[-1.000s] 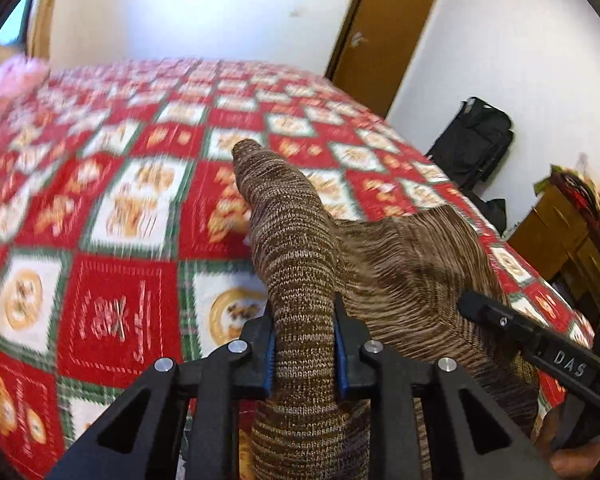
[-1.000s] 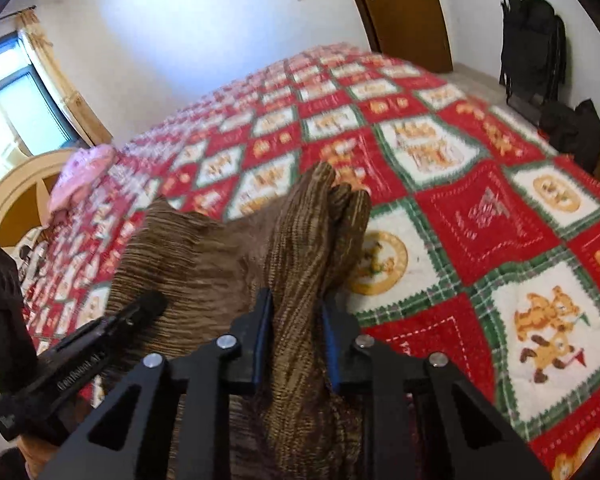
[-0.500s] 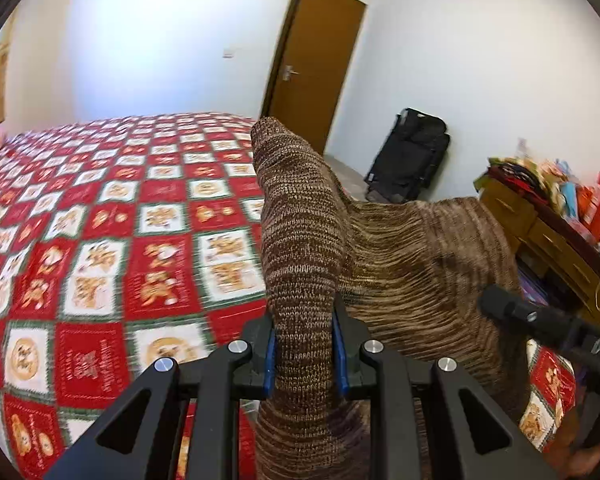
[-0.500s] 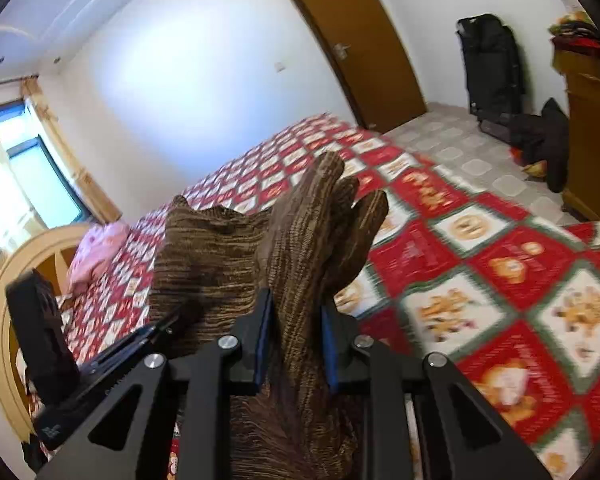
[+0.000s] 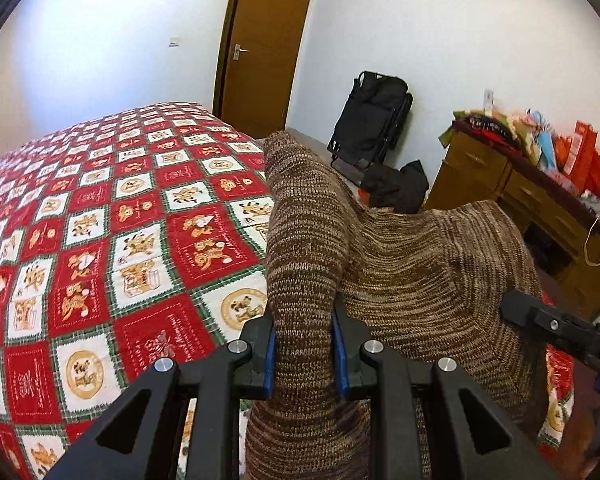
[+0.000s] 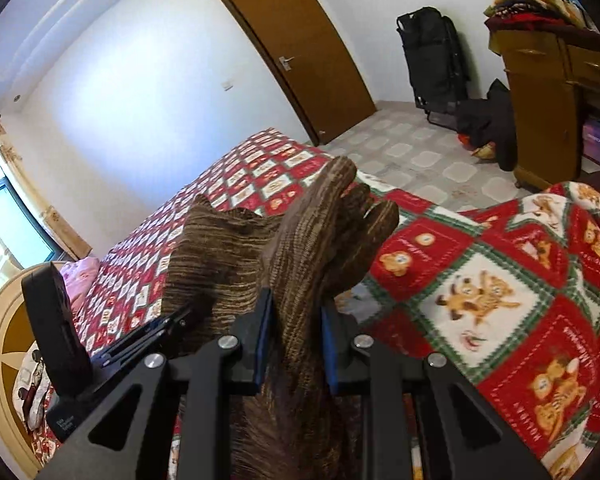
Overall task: Fold small clothes
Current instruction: 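Lift the sweater with both grippers and lay it down folded on the quilt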
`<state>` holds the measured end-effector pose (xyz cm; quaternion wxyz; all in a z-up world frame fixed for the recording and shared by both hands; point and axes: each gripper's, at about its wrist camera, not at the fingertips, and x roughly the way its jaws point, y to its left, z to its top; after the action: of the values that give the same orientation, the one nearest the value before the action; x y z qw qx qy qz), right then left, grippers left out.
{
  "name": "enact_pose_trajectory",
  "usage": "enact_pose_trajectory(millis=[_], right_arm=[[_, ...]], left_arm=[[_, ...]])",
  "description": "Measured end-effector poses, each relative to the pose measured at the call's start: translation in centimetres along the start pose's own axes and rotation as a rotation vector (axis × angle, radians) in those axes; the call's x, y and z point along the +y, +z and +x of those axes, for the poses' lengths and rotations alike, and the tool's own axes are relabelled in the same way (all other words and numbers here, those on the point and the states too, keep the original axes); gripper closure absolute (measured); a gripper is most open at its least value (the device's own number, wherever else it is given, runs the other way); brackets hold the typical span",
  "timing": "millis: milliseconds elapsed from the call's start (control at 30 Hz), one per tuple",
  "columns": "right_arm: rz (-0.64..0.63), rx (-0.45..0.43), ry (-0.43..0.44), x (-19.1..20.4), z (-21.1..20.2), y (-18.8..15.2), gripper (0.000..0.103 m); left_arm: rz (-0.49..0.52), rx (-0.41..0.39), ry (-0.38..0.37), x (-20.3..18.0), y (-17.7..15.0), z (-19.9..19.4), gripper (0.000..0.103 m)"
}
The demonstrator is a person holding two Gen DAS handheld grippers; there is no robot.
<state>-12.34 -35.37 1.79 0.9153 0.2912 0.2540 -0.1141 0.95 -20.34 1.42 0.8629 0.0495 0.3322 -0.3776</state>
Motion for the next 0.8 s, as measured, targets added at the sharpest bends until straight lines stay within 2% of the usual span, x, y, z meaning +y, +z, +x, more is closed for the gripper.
enact_pose_trajectory(millis=[267, 633, 767, 800], right_arm=[[0.024, 0.01, -0.079, -3.1, 0.5, -0.6, 0.078], [-0.005, 0.044, -0.143, -4.2, 1.7, -0.7, 0.078], [0.024, 0.081, -0.163, -5.4, 2.9, -0.8, 0.078], [0.037, 0.09, -0.161, -5.6, 3.1, -0.9, 0.078]], left_arm=[[0.043, 0.055, 0.007, -2.3, -0.1, 2.8, 0.08], [0.001, 0.12, 0.033, -1.8, -0.7, 5.4, 0.08], [-0.018, 0.155, 0.036, -1.2, -1.1, 6.1, 0.072], [-0.029, 0.175, 0.042, -0.8, -1.2, 6.3, 0.068]])
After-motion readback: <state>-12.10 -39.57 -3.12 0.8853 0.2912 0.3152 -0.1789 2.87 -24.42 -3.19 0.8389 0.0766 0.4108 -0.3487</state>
